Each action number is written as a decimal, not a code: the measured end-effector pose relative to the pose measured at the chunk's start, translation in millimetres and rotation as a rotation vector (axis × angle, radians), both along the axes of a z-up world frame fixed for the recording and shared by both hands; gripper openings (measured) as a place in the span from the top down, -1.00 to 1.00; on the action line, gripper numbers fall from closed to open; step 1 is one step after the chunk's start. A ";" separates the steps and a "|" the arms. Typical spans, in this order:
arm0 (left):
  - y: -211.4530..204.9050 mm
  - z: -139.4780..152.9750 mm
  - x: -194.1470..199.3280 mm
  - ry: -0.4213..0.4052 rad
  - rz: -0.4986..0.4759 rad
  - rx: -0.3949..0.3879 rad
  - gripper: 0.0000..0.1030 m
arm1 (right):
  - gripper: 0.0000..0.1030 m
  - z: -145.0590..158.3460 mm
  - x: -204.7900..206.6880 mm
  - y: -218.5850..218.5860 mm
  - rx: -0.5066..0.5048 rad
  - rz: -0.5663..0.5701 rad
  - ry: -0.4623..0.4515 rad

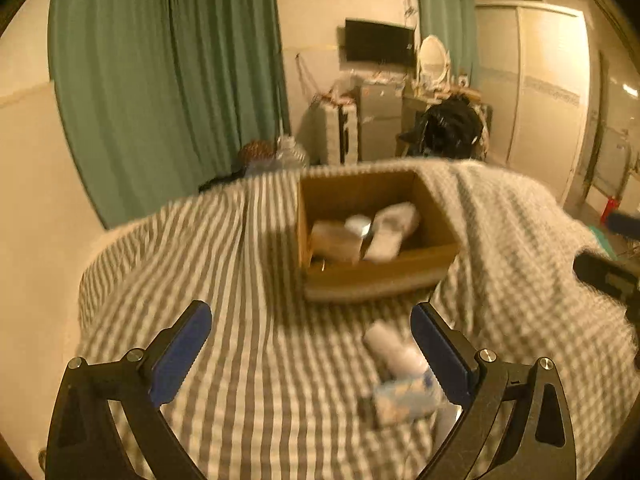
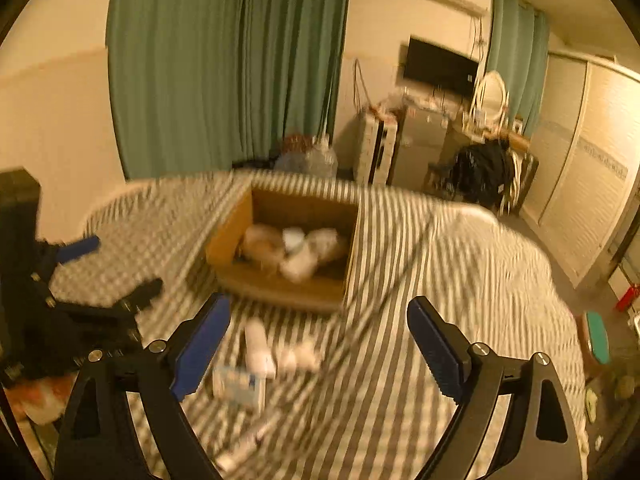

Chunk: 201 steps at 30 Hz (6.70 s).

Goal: Organize objects
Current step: 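Move both tools back to the remaining items on the bedspread, then grasp the toothpaste tube with the right tool while the left tool grasps the blue floral tissue pack, then carry the tube and tissue pack into the box and open both tools, then move both tools back to the last items on the bedspread, then grasp the white hair-dryer-like device with the left tool while the right tool grasps the white plush toy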

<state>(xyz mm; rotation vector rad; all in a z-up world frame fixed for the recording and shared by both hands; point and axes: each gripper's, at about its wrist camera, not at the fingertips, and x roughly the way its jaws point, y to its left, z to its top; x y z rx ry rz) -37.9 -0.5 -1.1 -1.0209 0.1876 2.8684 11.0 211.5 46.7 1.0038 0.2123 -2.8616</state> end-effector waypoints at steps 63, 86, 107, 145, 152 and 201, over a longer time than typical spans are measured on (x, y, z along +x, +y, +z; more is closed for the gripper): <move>86.2 -165.0 -17.6 -0.371 -0.136 -0.001 -0.58 | 0.77 -124.5 -34.5 34.0 -0.116 -0.012 -0.191; 48.5 9.8 -15.0 -0.017 -0.099 -0.016 -0.58 | 0.77 22.1 -6.0 -10.6 -0.032 0.093 0.098; 37.7 65.4 -179.9 0.095 -0.051 -0.005 -0.58 | 0.77 63.9 -161.3 -39.0 -0.019 0.151 0.148; 43.7 -10.4 -196.9 0.035 -0.052 -0.018 -0.93 | -0.37 -2.5 -219.6 40.0 -0.207 0.037 0.040; 26.2 9.3 -139.7 0.054 0.080 0.001 -0.95 | -0.54 29.2 -156.6 34.1 -0.149 0.063 0.093; 97.1 -177.0 -89.5 -0.365 -0.205 0.050 0.08 | -0.54 -147.2 -115.2 54.7 -0.070 -0.118 -0.247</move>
